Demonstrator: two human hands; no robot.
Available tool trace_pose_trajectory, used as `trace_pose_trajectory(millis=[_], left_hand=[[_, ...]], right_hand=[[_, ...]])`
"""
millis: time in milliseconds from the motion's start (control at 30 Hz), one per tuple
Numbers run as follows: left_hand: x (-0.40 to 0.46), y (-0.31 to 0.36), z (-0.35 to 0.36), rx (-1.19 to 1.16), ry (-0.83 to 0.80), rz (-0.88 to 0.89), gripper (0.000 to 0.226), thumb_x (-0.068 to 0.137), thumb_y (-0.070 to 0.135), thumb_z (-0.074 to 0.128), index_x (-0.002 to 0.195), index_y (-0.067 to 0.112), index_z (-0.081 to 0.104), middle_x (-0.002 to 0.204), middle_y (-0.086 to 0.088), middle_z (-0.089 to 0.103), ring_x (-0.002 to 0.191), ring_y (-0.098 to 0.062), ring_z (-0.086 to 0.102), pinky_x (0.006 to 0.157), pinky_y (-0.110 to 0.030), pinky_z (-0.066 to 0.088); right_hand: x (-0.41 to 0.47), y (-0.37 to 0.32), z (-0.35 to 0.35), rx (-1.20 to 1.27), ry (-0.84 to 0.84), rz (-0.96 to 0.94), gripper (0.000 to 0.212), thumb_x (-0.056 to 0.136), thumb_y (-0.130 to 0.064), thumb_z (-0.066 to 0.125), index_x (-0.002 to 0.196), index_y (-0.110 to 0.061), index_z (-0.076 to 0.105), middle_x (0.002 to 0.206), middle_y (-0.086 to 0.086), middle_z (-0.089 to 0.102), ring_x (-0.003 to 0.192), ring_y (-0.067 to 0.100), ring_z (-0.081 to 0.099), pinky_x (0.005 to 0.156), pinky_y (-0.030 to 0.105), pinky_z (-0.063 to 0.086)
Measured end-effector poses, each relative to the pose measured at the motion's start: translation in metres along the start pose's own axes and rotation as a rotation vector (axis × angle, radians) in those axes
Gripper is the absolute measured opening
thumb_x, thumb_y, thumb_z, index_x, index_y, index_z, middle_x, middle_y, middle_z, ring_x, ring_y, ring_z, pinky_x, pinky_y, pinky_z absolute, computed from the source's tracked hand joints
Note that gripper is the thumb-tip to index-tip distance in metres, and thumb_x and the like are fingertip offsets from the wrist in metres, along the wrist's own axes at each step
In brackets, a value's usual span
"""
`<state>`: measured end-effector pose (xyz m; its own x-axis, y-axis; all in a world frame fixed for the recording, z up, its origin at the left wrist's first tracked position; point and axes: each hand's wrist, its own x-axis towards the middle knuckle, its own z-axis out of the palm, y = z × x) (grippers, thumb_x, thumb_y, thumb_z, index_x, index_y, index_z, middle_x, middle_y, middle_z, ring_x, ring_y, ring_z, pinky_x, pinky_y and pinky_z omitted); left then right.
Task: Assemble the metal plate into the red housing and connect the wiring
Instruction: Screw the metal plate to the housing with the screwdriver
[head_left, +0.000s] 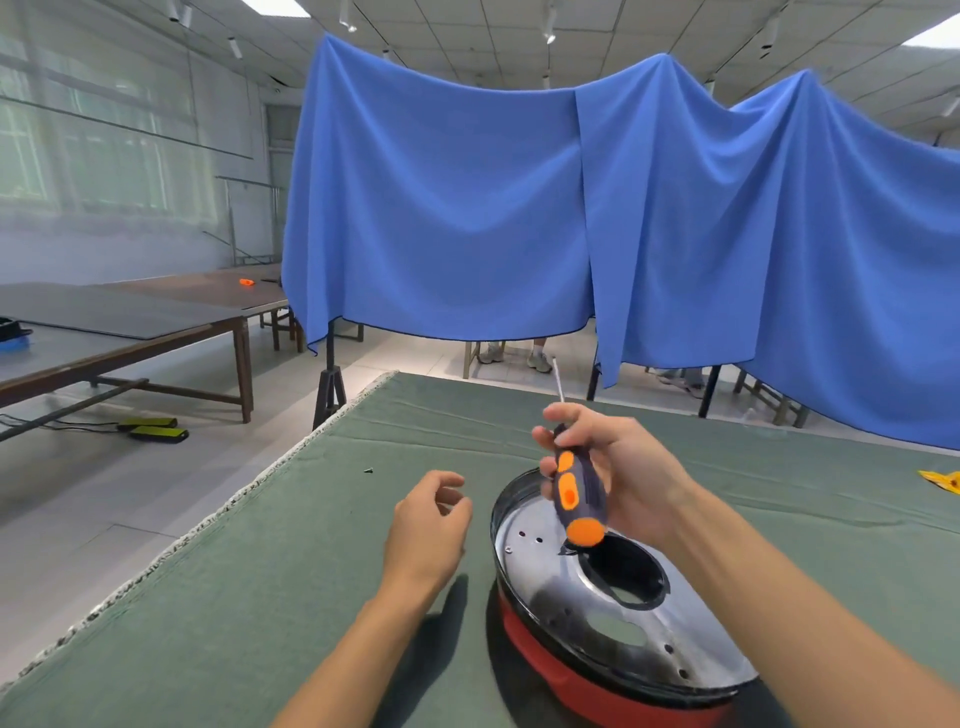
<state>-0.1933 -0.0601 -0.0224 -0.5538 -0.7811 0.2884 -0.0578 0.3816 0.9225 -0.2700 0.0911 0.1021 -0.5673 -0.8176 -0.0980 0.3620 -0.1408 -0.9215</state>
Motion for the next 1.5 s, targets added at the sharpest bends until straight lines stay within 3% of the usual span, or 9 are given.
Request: trace_pose_trajectory(millis=[100,233,400,667,967,1100,1233,1333,1500], left_hand=[[0.004,-0.009,0.0,0.112,-0.04,-0.034,0.017,0.081,0.011,0.059,0.081,0.028,0.063,0.076,0.007,0.065,0.06,0.003,0.059,0.063,-0.018,0.051],[0.015,-0.018,-0.004,0.403,-0.028,-0.027,0.021,0.084,0.018,0.055,0.1,0.025,0.065,0.093,0.009,0.067,0.092,-0.018,0.062,0.079,-0.031,0.05],[0.051,-0.039,-0.028,0.865,0.062,-0.037,0.039,0.096,0.022,0.044,0.134,0.018,0.041,0.128,-0.008,0.044,0.119,-0.025,0.042,0.081,-0.039,0.044],[0.09,-0.054,-0.031,1.019,0.092,-0.143,0.018,0.096,0.012,0.044,0.108,0.006,0.057,0.117,-0.014,0.044,0.099,-0.034,0.058,0.069,-0.038,0.038],[0.107,-0.064,-0.03,0.97,0.13,-0.035,0.018,0.097,0.019,0.042,0.097,0.008,0.057,0.103,-0.014,0.049,0.088,-0.037,0.06,0.066,-0.036,0.037],[0.1,-0.062,-0.031,0.77,0.13,0.046,0.013,0.093,0.023,0.053,0.09,0.017,0.064,0.093,-0.005,0.064,0.088,-0.032,0.062,0.07,-0.034,0.042],[0.075,-0.037,-0.022,-0.045,0.044,-0.068,0.016,0.09,0.005,0.059,0.076,0.01,0.062,0.065,-0.013,0.067,0.041,-0.018,0.058,0.043,-0.026,0.047],[0.055,-0.007,-0.013,-0.453,0.056,-0.173,0.009,0.09,0.0,0.057,0.082,0.004,0.06,0.064,-0.013,0.07,0.043,-0.02,0.062,0.037,-0.025,0.049],[0.034,0.017,-0.003,-0.561,0.091,-0.22,0.01,0.087,-0.001,0.057,0.079,0.005,0.059,0.053,-0.007,0.067,0.037,-0.016,0.057,0.033,-0.019,0.041]], right_hand=[[0.014,0.016,-0.002,-0.02,0.121,-0.059,0.03,0.084,0.012,0.033,0.092,-0.008,0.054,0.081,0.011,0.048,0.037,0.013,0.041,0.038,0.023,0.04],[0.027,0.032,-0.011,-0.399,0.267,-0.129,0.029,0.084,0.009,0.036,0.092,-0.01,0.055,0.084,0.012,0.052,0.035,0.014,0.043,0.037,0.024,0.04],[0.038,0.053,-0.027,-0.929,0.304,-0.259,0.02,0.084,-0.005,0.047,0.081,-0.024,0.056,0.065,0.001,0.052,0.034,0.005,0.044,0.037,0.017,0.037],[0.05,0.066,-0.039,-0.977,0.24,-0.201,0.018,0.082,-0.012,0.049,0.078,-0.028,0.058,0.06,-0.004,0.056,0.059,0.018,0.07,0.038,0.02,0.038],[0.051,0.064,-0.042,-0.923,0.253,-0.158,0.016,0.085,-0.01,0.048,0.081,-0.021,0.059,0.082,0.004,0.064,0.078,0.023,0.071,0.046,0.026,0.05],[0.049,0.063,-0.042,-0.902,0.255,-0.145,0.015,0.087,-0.008,0.048,0.083,-0.019,0.058,0.083,0.005,0.063,0.077,0.019,0.07,0.04,0.018,0.044],[0.047,0.062,-0.041,-0.923,0.265,-0.153,0.014,0.086,-0.009,0.047,0.083,-0.018,0.058,0.084,0.007,0.063,0.074,0.023,0.071,0.042,0.021,0.047],[0.045,0.062,-0.041,-0.926,0.27,-0.166,0.013,0.085,-0.009,0.048,0.084,-0.018,0.057,0.081,0.005,0.062,0.057,0.02,0.068,0.04,0.021,0.045],[0.042,0.063,-0.042,-0.912,0.29,-0.187,0.012,0.086,-0.008,0.048,0.083,-0.016,0.057,0.078,0.004,0.06,0.041,0.007,0.06,0.042,0.018,0.046]])
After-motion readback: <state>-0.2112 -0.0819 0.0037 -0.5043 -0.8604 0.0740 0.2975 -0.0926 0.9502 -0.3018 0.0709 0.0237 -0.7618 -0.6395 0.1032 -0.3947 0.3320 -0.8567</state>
